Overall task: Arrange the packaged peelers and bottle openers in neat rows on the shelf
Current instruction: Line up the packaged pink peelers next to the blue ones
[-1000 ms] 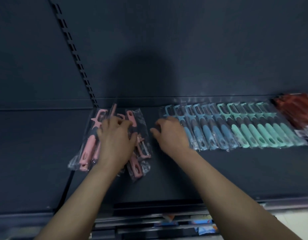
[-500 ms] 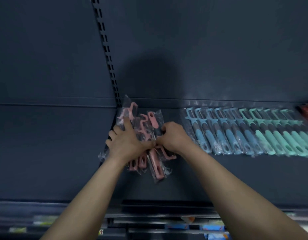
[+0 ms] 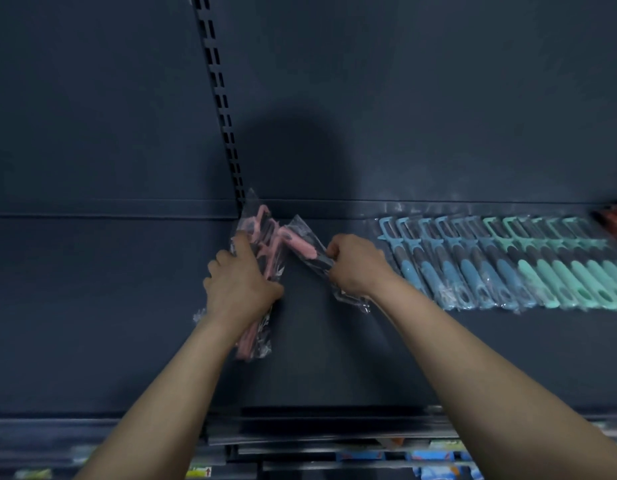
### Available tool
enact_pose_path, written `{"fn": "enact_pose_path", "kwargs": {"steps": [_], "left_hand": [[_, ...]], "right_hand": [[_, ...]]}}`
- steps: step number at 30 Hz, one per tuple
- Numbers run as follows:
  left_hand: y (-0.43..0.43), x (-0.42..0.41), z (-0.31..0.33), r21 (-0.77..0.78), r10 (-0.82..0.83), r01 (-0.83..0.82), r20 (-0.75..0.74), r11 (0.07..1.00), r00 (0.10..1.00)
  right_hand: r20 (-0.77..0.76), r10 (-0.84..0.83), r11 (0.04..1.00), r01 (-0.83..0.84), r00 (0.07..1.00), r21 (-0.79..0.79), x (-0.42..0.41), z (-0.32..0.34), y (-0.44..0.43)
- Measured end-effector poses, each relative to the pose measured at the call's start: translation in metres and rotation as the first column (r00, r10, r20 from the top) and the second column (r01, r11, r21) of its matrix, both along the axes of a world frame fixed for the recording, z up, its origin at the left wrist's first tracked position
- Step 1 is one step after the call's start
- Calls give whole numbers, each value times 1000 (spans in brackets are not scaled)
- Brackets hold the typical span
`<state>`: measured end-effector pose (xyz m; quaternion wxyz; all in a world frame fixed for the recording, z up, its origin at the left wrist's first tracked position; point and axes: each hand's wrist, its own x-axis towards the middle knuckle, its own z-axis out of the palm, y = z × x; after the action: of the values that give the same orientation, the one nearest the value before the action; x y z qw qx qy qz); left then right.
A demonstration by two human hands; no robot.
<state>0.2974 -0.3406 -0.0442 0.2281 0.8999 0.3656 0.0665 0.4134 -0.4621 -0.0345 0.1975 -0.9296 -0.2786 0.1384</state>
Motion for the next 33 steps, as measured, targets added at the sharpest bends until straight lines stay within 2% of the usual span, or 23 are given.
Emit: {"fn": "enact_pose_path", "kwargs": {"steps": [4, 11, 17, 21, 25, 30, 33], "left_hand": [[5, -4, 3, -53, 33, -26, 128, 998, 991], [6, -7, 1, -68, -32, 35, 53, 997, 998], [9, -8, -2, -110, 8, 8, 146, 994, 989], [15, -9, -3, -158, 25, 8, 208, 987, 978], [14, -8, -1, -126, 46, -17, 236, 992, 971], [8, -3, 2, -53, 39, -30, 185, 998, 982], [5, -3, 3, -25, 11, -6, 180, 1000, 984]], "right_hand": [[35, -1, 1000, 2, 999, -13, 0, 3, 6], [82, -53, 995, 60, 995, -84, 1, 5, 13], [115, -33, 998, 38, 993, -49, 0, 6, 13], [183, 40, 995, -23, 982, -94, -1, 13, 12], [224, 59, 995, -40, 973, -87, -1, 19, 9], [135, 14, 999, -19, 991, 36, 5, 25, 2], [221, 67, 998, -63, 973, -23, 7, 25, -3]]}}
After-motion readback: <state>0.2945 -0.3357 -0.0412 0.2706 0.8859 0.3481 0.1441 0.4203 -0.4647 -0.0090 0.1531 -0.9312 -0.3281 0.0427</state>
